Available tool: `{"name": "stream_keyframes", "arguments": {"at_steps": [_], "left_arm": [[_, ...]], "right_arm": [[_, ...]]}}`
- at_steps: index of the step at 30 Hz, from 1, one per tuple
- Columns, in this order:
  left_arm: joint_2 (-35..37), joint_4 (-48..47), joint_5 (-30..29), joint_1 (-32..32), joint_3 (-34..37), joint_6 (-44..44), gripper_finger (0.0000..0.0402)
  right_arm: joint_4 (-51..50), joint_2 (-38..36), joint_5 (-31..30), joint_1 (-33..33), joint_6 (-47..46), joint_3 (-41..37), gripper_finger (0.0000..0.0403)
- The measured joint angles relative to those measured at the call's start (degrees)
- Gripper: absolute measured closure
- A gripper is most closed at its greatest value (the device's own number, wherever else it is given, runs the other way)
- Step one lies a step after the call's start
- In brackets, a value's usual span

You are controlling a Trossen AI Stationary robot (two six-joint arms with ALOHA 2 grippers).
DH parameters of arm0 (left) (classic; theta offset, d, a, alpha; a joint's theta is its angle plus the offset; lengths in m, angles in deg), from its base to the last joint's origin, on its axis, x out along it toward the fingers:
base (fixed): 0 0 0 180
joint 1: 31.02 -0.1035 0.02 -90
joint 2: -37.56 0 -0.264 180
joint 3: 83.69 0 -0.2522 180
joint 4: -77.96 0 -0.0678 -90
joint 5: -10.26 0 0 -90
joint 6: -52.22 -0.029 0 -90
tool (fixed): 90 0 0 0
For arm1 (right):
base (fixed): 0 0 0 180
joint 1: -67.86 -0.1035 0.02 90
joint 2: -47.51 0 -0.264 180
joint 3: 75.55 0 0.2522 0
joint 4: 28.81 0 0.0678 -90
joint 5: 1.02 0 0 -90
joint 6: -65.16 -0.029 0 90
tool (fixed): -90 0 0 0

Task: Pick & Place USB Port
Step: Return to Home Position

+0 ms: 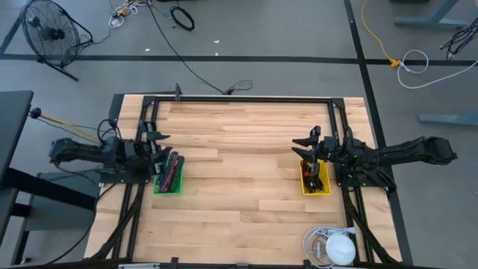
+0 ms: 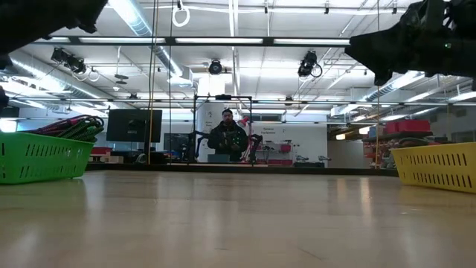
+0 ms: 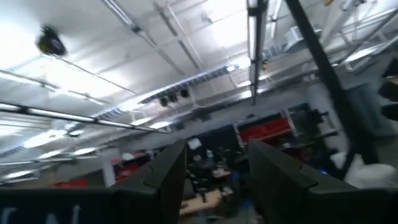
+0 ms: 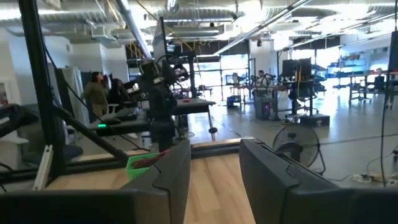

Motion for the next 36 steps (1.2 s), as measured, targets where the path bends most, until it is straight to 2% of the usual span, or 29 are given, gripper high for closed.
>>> {"name": "stream_keyframes", "arguments": {"at_steps": [4, 7, 9, 14, 18, 26, 36], "left_arm": [[0.0, -4.9, 10.3, -7.6, 0.0, 8.3, 0.0225], [0.0, -11.5, 11.8, -12.8, 0.0, 14.0, 0.0225], [0.0, -15.2, 12.2, -14.9, 0.0, 16.8, 0.0225], [0.0, -16.2, 20.2, -16.4, 0.0, 21.2, 0.0225], [0.0, -18.0, 20.8, -16.4, 0.0, 22.3, 0.0225], [0.0, -23.5, 16.3, -16.4, 0.0, 19.7, 0.0225], [0.0, -35.4, 24.1, -16.4, 0.0, 30.2, 0.0225]], "right_arm": [[0.3, 0.0, -1.3, 0.0, 0.5, 0.0, 0.0262], [-1.4, 0.0, -4.4, 0.1, -1.4, 0.0, 0.0262], [-4.5, 0.0, -2.9, 0.0, -2.7, 0.0, 0.0262], [-6.4, 0.0, -0.1, 0.0, -3.8, 0.0, 0.0262], [-6.0, 0.0, 0.3, 0.0, -3.6, 0.0, 0.0262], [-10.2, 0.0, 0.3, 0.0, -4.1, 0.0, 0.0262], [-21.8, 0.0, 1.0, 0.0, -9.5, 0.0, 0.0262]]}}
